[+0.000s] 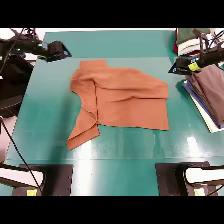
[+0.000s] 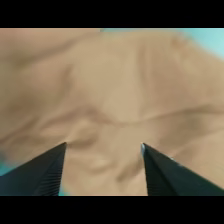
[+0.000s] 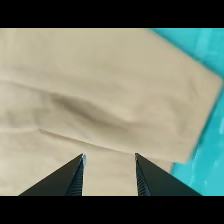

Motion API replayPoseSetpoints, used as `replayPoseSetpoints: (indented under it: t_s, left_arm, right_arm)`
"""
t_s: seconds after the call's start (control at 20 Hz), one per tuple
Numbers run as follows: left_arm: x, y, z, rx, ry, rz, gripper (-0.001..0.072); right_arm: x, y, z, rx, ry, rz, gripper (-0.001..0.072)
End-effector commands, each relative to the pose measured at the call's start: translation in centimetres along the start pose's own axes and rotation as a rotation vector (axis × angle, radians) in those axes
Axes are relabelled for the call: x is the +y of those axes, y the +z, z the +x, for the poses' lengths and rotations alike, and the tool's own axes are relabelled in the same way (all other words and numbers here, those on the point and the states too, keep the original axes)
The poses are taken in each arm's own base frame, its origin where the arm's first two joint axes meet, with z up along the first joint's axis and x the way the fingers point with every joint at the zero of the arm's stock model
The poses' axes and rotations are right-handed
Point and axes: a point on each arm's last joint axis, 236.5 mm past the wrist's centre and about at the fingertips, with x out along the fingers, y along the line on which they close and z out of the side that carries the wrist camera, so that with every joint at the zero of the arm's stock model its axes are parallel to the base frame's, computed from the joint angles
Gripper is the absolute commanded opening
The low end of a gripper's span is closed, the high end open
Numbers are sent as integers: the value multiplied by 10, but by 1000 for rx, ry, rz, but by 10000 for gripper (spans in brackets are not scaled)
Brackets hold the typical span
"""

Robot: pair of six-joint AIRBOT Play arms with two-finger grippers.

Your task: Fold the shirts.

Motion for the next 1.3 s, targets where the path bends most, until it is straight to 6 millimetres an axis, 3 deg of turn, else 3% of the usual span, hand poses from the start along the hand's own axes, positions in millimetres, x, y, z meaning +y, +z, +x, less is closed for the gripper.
replayPoseSetpoints:
  t_s: [0.0, 0.1, 0.25, 0.55, 0.7, 0.85, 1.0, 1.25]
  left_arm:
    - [32, -28, -28, 105, 159, 16, 541]
    - [28, -47, -45, 126, 221, 59, 541]
    - [-6, -93, -42, 164, 205, 84, 540]
    - [-64, -213, 6, 322, 242, 270, 540]
    - [-91, -258, 28, 362, 233, 393, 540]
    - [-99, -300, 39, 419, 231, 424, 540]
    - [-91, -324, 51, 426, 241, 473, 540]
    - [-71, -330, 69, 417, 292, 502, 540]
  right_arm:
    - [11, -2, -13, 17, 11, -25, 370]
    - [23, -10, -24, -2, 16, -53, 370]
    - [36, -26, -31, -45, 16, -72, 367]
    - [32, -63, -28, -76, 7, -38, 367]
    - [25, -78, -24, -65, -1, -17, 367]
    - [25, -83, -22, -54, 2, -12, 367]
    - [24, -82, -20, -53, 3, -9, 367]
    - [30, -81, -20, -56, 26, -1, 367]
